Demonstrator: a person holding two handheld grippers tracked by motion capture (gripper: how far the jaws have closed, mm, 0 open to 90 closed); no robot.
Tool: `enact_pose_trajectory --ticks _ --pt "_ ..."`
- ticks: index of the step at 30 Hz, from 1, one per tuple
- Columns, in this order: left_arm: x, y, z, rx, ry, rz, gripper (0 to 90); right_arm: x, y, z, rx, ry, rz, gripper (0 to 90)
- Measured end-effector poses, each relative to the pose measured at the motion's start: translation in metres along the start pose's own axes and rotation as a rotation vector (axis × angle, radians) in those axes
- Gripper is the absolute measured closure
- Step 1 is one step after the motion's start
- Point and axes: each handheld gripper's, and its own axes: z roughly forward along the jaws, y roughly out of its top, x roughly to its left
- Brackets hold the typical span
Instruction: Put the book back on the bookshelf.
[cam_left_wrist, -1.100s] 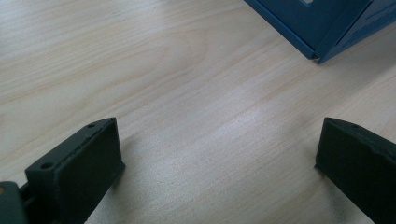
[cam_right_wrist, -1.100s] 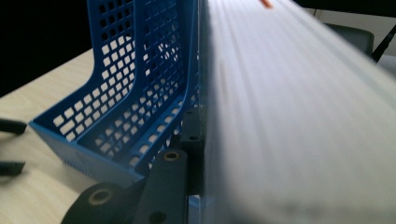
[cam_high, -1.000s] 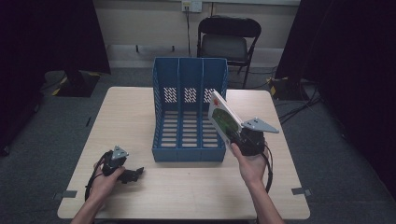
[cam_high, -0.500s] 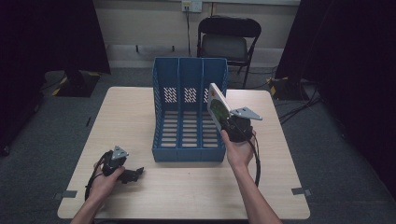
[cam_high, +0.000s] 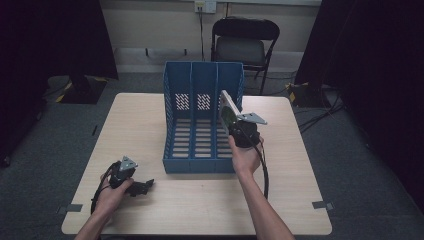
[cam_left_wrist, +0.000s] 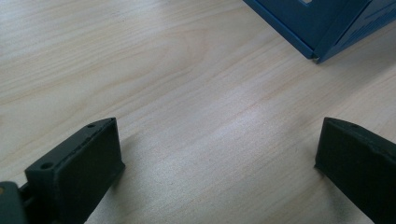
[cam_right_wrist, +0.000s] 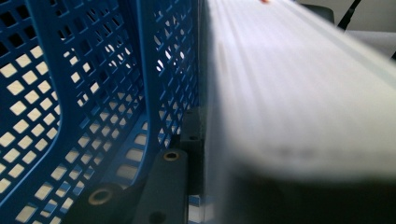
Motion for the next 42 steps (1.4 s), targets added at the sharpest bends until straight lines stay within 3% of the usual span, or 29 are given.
enact_pose_trajectory --ticks 8,19,26,38,42 --pt "0.0 0.0 0.0 -0.005 -0.004 -0.004 0.0 0.003 -0.003 0.014 -0.004 -0.02 0.047 76.5" --pt "0.0 0.0 0.001 -0.006 -0.008 -0.009 0.0 0.009 -0.008 0.029 0.014 -0.023 0.047 76.5" --pt "0.0 0.0 0.0 -0.004 -0.005 -0.001 0.0 0.009 -0.01 0.024 0.038 -0.036 0.026 76.4" --pt "0.0 0.0 0.001 -0.005 -0.008 -0.006 0.0 -0.003 -0.03 0.022 0.08 -0.035 0.066 76.3" --pt "0.0 0.0 0.001 -0.006 -0.008 -0.008 0.0 0.001 -0.03 0.021 0.089 -0.034 0.025 76.3"
